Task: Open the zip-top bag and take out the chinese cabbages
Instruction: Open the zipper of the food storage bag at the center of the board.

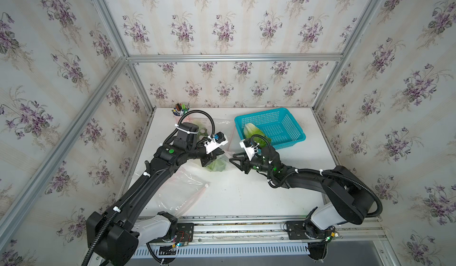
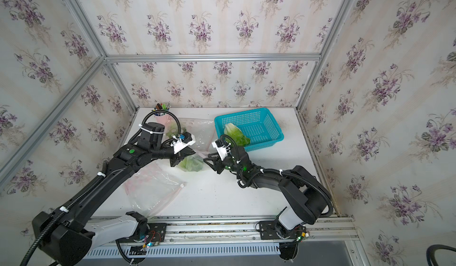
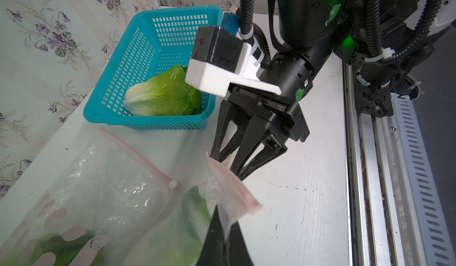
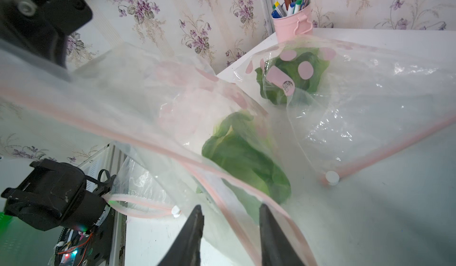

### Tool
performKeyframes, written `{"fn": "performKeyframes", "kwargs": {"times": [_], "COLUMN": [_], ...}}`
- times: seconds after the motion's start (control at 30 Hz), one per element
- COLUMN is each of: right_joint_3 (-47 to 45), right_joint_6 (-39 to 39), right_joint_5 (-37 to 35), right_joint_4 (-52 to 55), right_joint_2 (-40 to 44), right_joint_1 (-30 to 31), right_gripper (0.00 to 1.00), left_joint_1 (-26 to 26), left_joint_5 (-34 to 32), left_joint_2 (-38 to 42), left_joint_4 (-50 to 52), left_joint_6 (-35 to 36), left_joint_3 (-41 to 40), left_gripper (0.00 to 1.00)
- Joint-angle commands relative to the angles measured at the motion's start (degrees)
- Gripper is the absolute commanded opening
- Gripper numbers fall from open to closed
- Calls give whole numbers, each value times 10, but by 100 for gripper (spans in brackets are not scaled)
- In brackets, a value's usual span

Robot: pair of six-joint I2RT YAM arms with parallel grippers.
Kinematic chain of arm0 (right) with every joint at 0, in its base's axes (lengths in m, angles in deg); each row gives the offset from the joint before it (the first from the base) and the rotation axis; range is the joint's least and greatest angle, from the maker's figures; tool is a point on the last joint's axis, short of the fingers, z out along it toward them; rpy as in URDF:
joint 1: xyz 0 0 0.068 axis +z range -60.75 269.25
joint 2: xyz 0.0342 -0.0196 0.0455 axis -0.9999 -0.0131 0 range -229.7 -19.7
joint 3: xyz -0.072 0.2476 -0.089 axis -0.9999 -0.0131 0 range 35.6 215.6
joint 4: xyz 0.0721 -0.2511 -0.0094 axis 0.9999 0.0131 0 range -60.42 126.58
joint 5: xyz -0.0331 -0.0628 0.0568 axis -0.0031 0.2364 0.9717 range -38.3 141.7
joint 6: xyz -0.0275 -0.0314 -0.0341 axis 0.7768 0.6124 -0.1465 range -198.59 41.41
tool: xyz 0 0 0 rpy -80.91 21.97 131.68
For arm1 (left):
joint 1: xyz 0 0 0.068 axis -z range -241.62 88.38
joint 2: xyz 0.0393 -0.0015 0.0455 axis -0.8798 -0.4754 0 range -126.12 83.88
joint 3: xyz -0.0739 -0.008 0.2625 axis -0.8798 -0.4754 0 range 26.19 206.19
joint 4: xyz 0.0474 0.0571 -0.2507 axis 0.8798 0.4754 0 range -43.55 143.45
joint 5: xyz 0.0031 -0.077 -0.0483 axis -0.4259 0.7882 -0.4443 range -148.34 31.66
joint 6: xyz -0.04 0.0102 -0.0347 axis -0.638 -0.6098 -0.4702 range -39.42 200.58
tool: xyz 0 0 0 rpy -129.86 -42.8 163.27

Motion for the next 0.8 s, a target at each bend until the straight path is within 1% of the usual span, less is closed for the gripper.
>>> {"fn": "performKeyframes", "kwargs": {"times": [0.0,0.03,0.13,0.2,0.37,0.53,0.6,0.67,0.7,0.77], "right_joint_3": [-4,-10,-13,-9,-14,-28,-33,-38,-38,-33], "right_joint_6": [-10,-15,-23,-23,-26,-47,-53,-56,-55,-49], "right_joint_5": [-2,-1,8,20,58,85,89,73,62,31], "right_joint_4": [-14,-25,-33,-27,-29,-54,-62,-65,-61,-49], "right_joint_2": [-9,-9,-12,-17,-30,-35,-37,-35,-34,-33], "right_joint_1": [0,1,0,0,1,1,1,1,0,0], "right_gripper": [34,33,23,22,36,42,48,53,57,64], "left_joint_1": [4,4,6,9,19,27,28,29,29,30], "left_joint_5": [10,9,7,4,-6,-18,-21,-21,-21,-24], "left_joint_2": [3,3,3,3,4,3,2,2,2,3], "left_joint_4": [-11,-11,-11,-11,-11,-11,-11,-11,-11,-11], "left_joint_6": [8,8,8,7,2,1,0,-2,-2,-3], "left_joint_3": [-5,-5,-6,-7,-13,-14,-12,-12,-12,-13], "left_gripper": [0,0,0,0,0,5,10,15,21,37]}}
